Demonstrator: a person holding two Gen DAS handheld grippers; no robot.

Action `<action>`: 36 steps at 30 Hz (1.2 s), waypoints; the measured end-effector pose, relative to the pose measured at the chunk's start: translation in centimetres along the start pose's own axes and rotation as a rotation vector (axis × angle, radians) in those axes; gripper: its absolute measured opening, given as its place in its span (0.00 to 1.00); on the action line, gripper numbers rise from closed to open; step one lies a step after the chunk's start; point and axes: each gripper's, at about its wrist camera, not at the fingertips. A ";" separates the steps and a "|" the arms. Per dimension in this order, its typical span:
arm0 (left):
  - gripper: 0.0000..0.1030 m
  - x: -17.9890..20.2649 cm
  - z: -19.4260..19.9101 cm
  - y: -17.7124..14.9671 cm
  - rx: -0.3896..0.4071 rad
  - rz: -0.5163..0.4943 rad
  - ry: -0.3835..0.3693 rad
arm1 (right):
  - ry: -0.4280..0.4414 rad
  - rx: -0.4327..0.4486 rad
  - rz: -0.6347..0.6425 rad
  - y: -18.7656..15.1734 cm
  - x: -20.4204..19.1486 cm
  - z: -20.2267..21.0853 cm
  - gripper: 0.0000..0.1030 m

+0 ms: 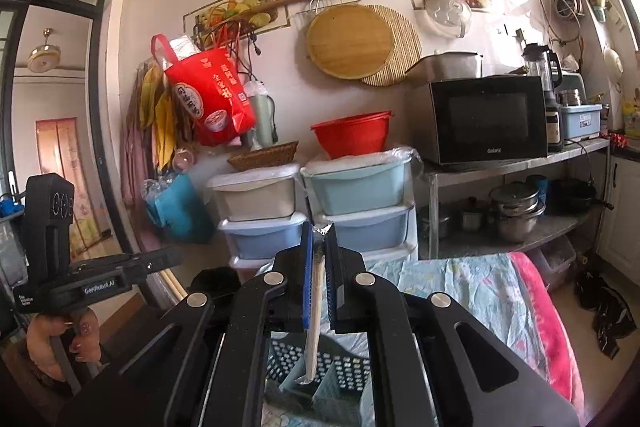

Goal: Organize utensils
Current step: 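Lift the held chopsticks and carry both grippers over the green mesh caddy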

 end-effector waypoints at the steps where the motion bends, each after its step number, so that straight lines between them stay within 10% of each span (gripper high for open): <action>1: 0.03 -0.3 -0.3 0.3 0.007 0.014 0.002 | -0.003 0.001 0.005 0.2 0.1 -0.2 0.06; 36: 0.03 -1.5 -7.5 -7.3 -0.019 0.105 0.078 | -0.074 -0.106 -0.048 -8.9 4.1 -5.8 0.06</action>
Point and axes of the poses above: each gripper's, at about its wrist camera, not at the fingertips, and z roughly against the way its jaws point, x to its right, y to its top, and after that the axes turned 11 degrees about y, right-handed
